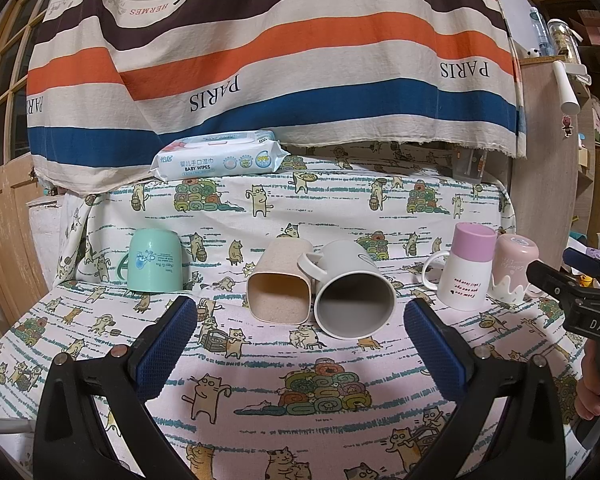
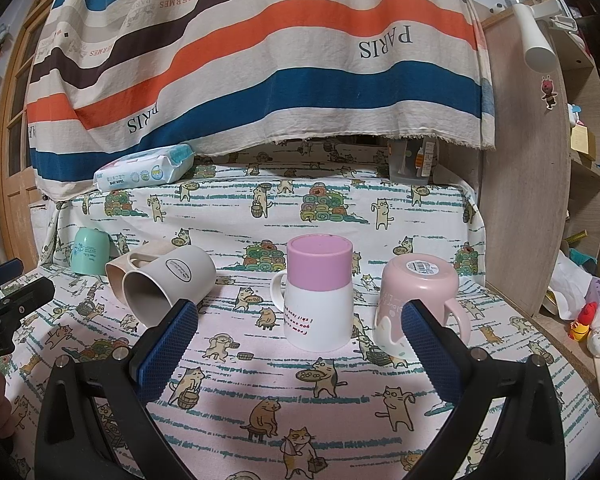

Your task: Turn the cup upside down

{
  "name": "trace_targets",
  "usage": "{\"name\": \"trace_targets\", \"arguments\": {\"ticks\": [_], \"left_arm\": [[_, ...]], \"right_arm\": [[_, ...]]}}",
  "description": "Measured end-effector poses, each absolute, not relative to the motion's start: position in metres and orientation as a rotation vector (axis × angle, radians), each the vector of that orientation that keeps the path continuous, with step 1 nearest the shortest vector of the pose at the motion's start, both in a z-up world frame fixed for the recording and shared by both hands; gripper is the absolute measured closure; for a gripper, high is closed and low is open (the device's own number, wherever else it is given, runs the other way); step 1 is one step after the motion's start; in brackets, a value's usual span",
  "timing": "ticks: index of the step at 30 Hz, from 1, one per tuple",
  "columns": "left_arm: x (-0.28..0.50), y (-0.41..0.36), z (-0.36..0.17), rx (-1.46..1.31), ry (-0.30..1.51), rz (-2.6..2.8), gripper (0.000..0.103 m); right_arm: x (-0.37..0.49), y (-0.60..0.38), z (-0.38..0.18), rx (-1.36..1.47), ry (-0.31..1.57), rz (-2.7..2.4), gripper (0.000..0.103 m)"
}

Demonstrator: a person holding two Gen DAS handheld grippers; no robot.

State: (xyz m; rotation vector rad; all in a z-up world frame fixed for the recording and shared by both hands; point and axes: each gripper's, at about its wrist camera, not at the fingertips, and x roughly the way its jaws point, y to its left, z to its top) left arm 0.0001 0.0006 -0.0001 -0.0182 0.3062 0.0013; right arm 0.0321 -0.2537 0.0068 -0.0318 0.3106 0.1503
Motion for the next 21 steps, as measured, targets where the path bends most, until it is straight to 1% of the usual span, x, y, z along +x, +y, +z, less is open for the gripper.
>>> {"name": "trace_targets", "arguments": {"ticks": [21], "left_arm": [[-0.0003, 0.0014, -0.0001, -0.020, 0.304, 0.011, 0.000]], "right_arm": [[0.0328, -0.2537, 0.0069, -0.032, 0.312, 0.150, 0.001]]}}
